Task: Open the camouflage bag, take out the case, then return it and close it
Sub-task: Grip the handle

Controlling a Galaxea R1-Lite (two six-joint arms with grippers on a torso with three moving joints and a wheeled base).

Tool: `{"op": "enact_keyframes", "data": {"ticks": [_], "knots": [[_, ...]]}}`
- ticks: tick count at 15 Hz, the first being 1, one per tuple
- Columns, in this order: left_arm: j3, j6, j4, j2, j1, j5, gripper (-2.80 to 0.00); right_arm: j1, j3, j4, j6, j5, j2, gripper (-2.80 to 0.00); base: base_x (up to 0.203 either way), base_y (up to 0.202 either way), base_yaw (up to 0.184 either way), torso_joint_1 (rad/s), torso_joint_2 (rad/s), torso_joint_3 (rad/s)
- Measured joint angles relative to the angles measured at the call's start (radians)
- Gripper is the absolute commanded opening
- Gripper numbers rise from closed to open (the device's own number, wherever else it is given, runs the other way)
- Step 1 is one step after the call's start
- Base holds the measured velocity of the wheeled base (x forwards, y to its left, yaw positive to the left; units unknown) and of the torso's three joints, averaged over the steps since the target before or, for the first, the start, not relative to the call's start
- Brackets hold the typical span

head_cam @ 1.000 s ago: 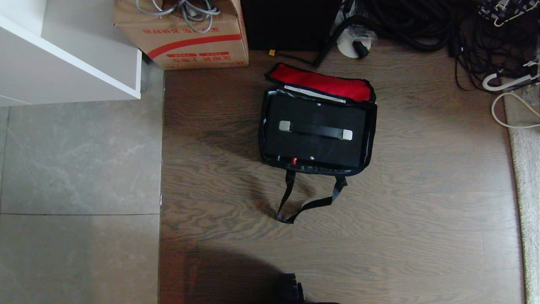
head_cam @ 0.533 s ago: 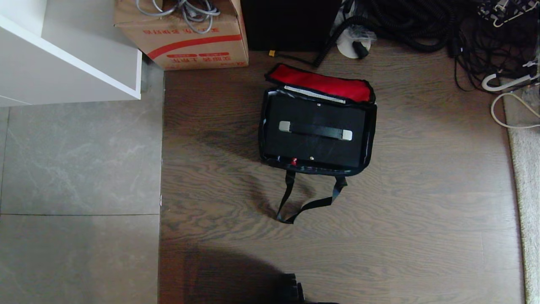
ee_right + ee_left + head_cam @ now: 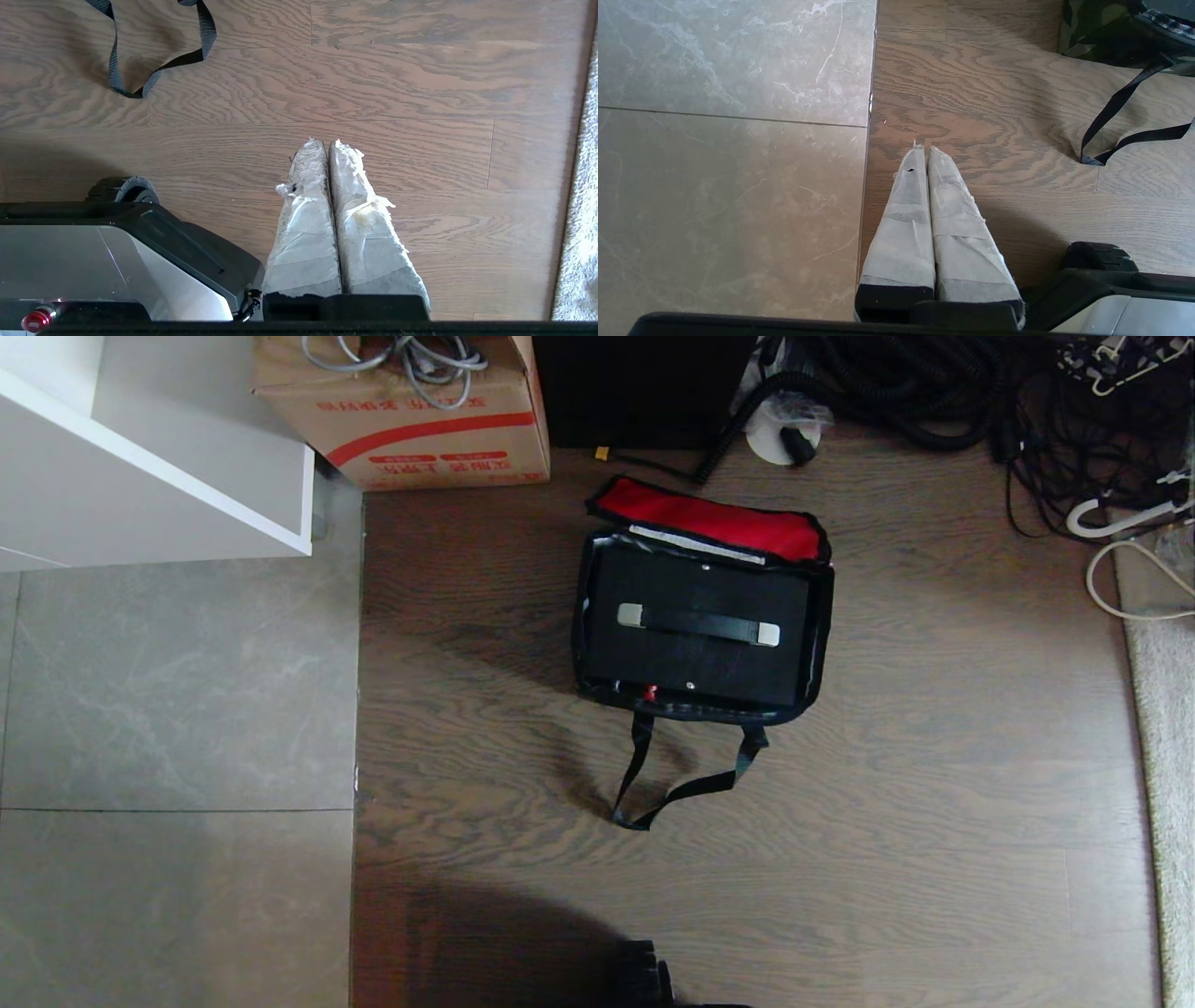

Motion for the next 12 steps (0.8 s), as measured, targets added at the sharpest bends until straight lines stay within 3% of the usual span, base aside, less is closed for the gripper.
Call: {"op": "enact_keyframes", "data": {"ticks": [12], "knots": [[0.000, 0.000, 0.000, 0.000, 0.001, 0.000, -2.80, 0.000, 0.000, 0.001, -0.001, 0.001, 0.001, -2.80, 0.000, 0.000, 0.000, 0.000, 0.00, 0.000]]}}
